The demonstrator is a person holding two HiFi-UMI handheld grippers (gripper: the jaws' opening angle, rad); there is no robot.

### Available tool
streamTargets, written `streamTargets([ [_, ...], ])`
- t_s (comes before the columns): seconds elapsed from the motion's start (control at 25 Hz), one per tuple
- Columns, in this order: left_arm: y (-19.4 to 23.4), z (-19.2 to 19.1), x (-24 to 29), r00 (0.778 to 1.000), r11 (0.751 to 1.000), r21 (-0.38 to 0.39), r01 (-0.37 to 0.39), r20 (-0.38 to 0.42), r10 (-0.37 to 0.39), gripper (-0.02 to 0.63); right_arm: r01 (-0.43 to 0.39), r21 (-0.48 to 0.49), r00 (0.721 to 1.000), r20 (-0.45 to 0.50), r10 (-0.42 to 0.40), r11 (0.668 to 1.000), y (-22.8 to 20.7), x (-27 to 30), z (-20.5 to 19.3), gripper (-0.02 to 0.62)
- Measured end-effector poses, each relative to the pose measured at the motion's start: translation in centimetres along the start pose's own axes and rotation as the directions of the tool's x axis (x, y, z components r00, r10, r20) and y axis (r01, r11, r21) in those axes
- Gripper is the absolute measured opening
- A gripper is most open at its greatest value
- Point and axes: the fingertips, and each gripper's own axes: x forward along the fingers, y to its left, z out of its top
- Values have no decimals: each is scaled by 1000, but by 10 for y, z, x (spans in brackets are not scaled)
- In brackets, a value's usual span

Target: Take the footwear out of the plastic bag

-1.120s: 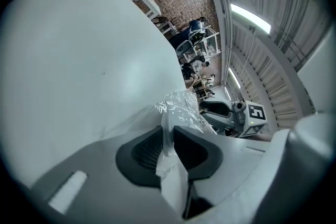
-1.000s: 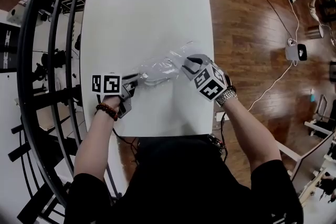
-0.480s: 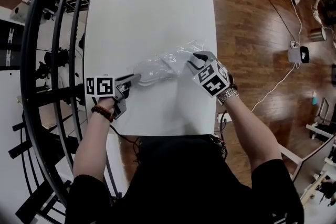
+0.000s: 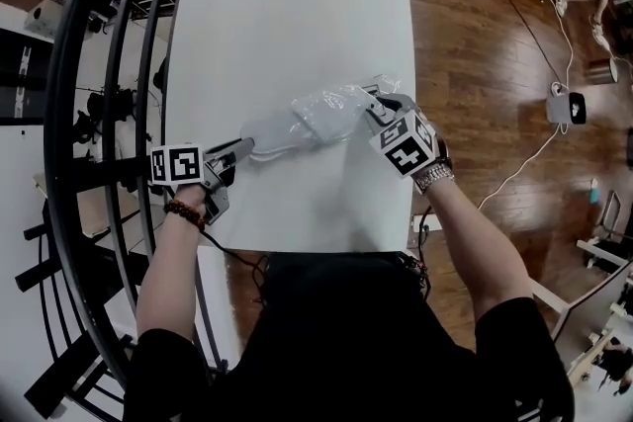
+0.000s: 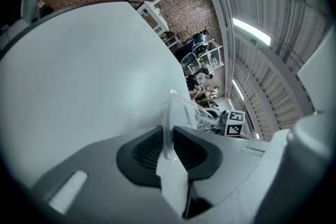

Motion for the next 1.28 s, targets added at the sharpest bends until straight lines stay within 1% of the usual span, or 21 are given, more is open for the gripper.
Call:
streamTargets([
  [0.16,7,3,-9,999,1000,-26,-3,40,5,80,42,15,999,-25,-41,999,-12,1,-9,112],
  [0.36,18,8,-25,994,997,-77,-13,110,21,78,101,56,993,-67,-97,993,-28,0,-24,112],
  [0.72,36,24,-47,973,989,-147,-14,225,47,78,202,143,975,-125,-185,969,-48,-2,-31,110],
  [0.84,42,33,-56,958,985,-173,-18,278,67,78,221,195,972,-129,-198,956,-55,-1,-29,101],
  [1.0,47,44,-65,928,974,-225,-12,360,95,78,247,273,967,-134,-218,930,-68,-5,-30,89],
  [1.12,54,50,-69,903,965,-261,-5,414,117,78,286,357,953,-199,-227,889,-73,-7,-45,86],
  [1.28,61,56,-71,870,953,-304,6,471,145,78,300,429,951,-210,-228,852,-79,-6,-47,86],
])
